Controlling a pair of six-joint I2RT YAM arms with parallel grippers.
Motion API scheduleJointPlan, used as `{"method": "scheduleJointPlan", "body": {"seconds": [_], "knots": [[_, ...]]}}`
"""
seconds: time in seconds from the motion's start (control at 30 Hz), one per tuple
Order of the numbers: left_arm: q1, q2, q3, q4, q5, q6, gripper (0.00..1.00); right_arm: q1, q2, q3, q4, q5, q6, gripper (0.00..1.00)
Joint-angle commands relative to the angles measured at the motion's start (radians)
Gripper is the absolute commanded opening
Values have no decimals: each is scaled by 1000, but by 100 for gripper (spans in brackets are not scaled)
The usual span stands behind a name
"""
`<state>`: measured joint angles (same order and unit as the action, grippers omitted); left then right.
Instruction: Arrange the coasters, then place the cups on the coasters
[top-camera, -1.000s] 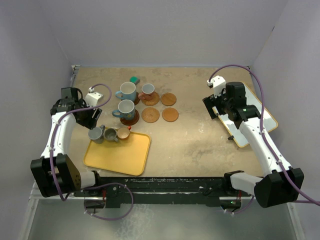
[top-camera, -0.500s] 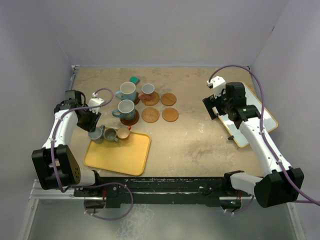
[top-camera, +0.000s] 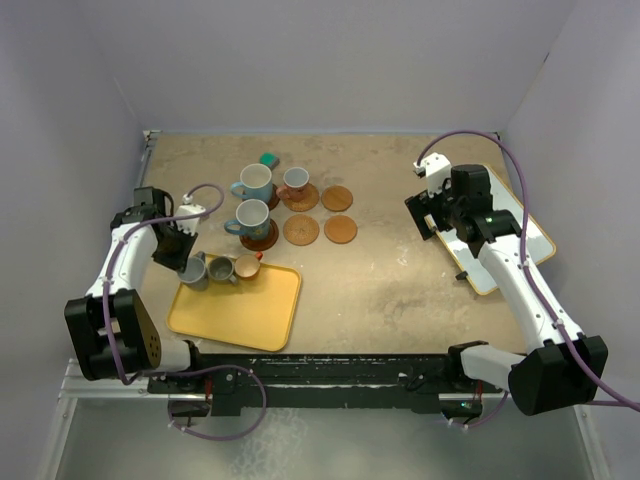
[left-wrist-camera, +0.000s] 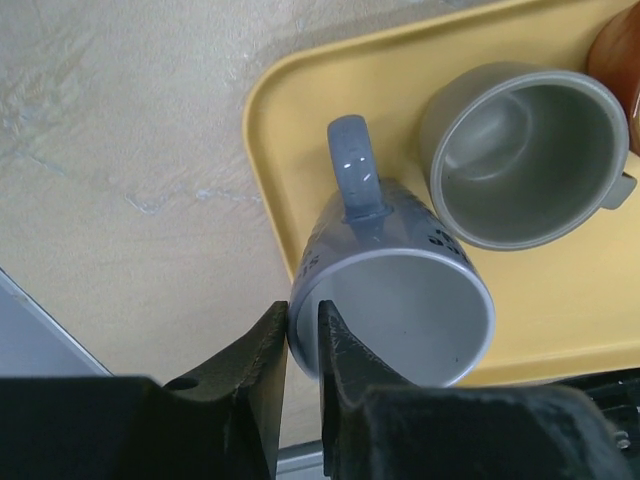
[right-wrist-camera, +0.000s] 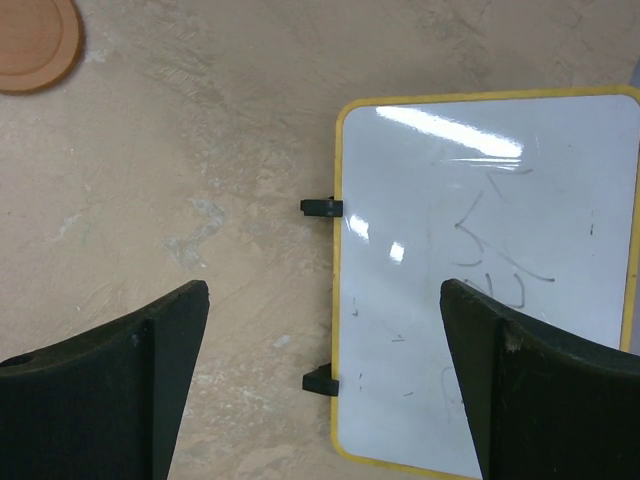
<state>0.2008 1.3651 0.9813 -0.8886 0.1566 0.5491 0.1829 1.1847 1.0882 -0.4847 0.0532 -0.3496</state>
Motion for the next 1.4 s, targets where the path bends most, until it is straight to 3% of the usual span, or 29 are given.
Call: {"method": "scheduleJointPlan", "body": {"seconds": [0.0, 0.3, 0.5, 0.6, 0.73, 0.93, 1.17, 1.37], "knots": [[3, -36, -16, -51, -52, -48, 17, -2, 5, 26, 1, -18, -5, 100], [3, -143, -37, -111, -133, -19, 33, 0, 22, 24, 1, -18, -9, 100], [2, -239, 23, -113, 13, 80, 52, 0, 14, 29, -4, -23, -7, 100], [2, -254, 50, -111, 105, 169, 57, -1, 8, 30, -9, -27, -4, 100], [2, -256, 65, -145, 232, 366, 61, 0, 6, 30, -8, -27, -3, 100], [2, -247, 54, -298, 361, 848, 62, 0, 6, 30, -10, -29, -3, 100], [2, -207, 21, -383, 308, 1298, 65, 0, 6, 31, -10, -26, -2, 100], [0, -160, 26, -393, 265, 1484, 67, 0, 9, 31, -9, -27, -4, 100]]}}
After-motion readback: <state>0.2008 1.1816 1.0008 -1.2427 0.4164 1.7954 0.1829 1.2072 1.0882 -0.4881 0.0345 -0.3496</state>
